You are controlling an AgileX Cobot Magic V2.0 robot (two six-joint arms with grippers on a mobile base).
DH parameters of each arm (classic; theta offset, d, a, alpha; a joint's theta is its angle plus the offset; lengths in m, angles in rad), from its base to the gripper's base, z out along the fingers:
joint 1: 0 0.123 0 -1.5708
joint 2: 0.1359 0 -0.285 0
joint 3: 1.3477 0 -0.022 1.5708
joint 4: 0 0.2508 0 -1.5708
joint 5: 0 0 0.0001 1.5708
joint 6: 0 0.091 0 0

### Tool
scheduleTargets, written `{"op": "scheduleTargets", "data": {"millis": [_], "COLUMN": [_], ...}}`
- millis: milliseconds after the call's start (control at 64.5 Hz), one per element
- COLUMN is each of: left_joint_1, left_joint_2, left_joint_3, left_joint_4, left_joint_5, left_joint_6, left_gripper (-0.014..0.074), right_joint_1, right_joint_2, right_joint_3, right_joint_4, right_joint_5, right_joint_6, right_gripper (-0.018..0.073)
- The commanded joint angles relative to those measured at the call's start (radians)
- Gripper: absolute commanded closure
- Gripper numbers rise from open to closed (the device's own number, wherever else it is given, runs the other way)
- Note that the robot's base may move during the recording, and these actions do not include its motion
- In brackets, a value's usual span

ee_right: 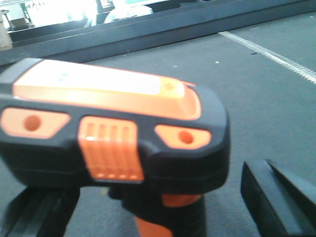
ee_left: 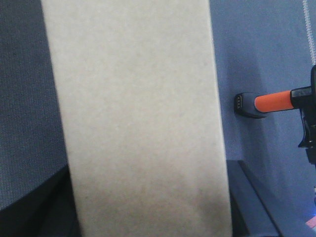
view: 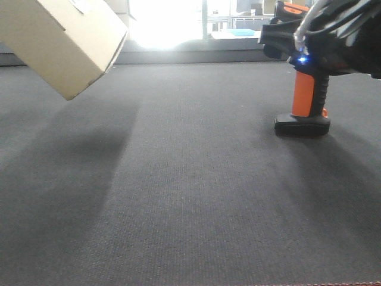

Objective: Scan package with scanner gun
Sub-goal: 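Reach the right gripper to the orange scanner gun and grasp its top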

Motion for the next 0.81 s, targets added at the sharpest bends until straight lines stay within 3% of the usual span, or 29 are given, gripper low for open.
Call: {"op": "scheduleTargets", "data": {"millis": [0,186,790], "left_joint_1": [-0.002,-0.002,-0.002], "left_joint_2": [-0.013,-0.013,-0.013], "left_joint_3": [-0.006,-0.006,-0.006], "left_joint_4": [-0.015,-0.015,-0.015], "left_joint_5": [-0.006,-0.006,-0.006], "left_joint_6": [0.003,0.003,0.003], "left_gripper": [0.0707,0.0707,0.0707], "right_joint_1": [-0.019,-0.021,-0.021], "right_joint_2": [0.001,0.001,0.082], "right_joint_3": [-0.008,-0.008,-0.081], "right_joint_4": [-0.013,-0.077,-0.078], "right_joint_5": [-0.004,0.017,0.009], "right_joint_6": [0.001,0.001,0.001], "right_gripper": [0.0,0.0,0.0]}}
